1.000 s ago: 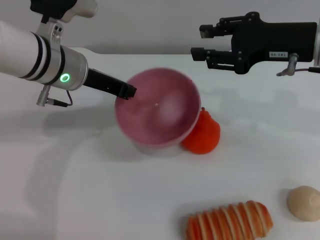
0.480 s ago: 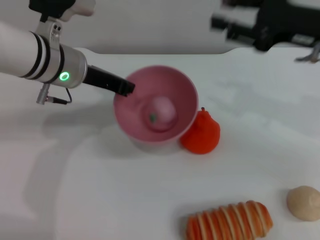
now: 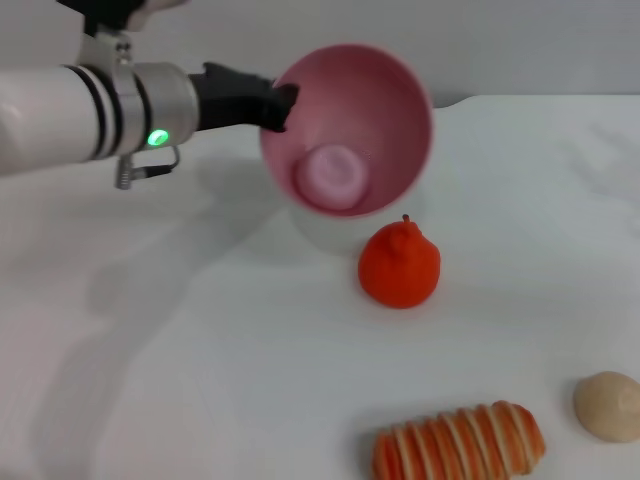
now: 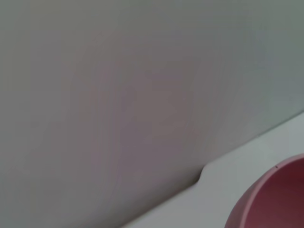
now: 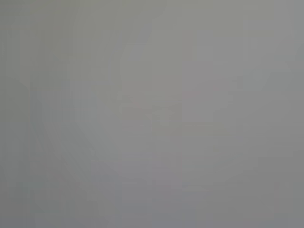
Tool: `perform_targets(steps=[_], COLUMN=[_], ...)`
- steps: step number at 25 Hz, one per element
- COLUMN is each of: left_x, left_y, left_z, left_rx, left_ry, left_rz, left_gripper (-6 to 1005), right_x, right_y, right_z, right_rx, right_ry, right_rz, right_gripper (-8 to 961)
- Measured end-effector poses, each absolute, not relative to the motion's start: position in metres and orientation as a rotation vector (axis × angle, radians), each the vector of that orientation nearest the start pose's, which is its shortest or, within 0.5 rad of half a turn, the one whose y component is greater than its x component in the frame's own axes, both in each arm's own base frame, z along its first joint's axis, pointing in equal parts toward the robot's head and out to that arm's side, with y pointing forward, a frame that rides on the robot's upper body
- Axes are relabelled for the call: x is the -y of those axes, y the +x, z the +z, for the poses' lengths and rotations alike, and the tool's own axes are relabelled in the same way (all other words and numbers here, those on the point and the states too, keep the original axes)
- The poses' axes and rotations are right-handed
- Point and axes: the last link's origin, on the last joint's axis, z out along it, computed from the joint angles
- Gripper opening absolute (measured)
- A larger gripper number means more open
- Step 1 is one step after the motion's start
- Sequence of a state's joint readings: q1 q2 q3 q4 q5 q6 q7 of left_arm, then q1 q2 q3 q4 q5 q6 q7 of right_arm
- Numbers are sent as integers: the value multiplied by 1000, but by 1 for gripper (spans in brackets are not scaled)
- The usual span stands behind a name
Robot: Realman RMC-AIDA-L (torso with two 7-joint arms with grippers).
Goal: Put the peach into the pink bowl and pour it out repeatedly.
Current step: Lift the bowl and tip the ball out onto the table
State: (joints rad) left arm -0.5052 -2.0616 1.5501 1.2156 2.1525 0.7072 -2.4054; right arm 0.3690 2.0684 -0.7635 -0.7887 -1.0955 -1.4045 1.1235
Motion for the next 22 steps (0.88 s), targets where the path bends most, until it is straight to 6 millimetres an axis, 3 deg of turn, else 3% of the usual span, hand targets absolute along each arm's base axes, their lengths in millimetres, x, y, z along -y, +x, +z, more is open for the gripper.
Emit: perform_targets(steps=[5,8,10,14,22], left_x=[-390,-387,-372,-356,-335], left_y=[-135,-133,-127,-126,-127], left_z=[-44,-48,-66,-78,-79], left_rx=[488,451,337,231,19], left_ry=[-2284,-2266,-2214,-2163,-1987], left_rz=[-425,-434,-463,-478,-488], left_gripper=[45,45,45,45,45], right_x=[-345,-340,-337,-327,-291], right_y=[278,291,300,320,348], right_z=[127,136,140,145,137], right_rx=[-329,-361,-390,-451,-535], right_ry=[-1753,-1684,-1631,-1533,-1411], right_rz=[1183,1177,1178,1176,1231], right_gripper=[510,510,510,510,510])
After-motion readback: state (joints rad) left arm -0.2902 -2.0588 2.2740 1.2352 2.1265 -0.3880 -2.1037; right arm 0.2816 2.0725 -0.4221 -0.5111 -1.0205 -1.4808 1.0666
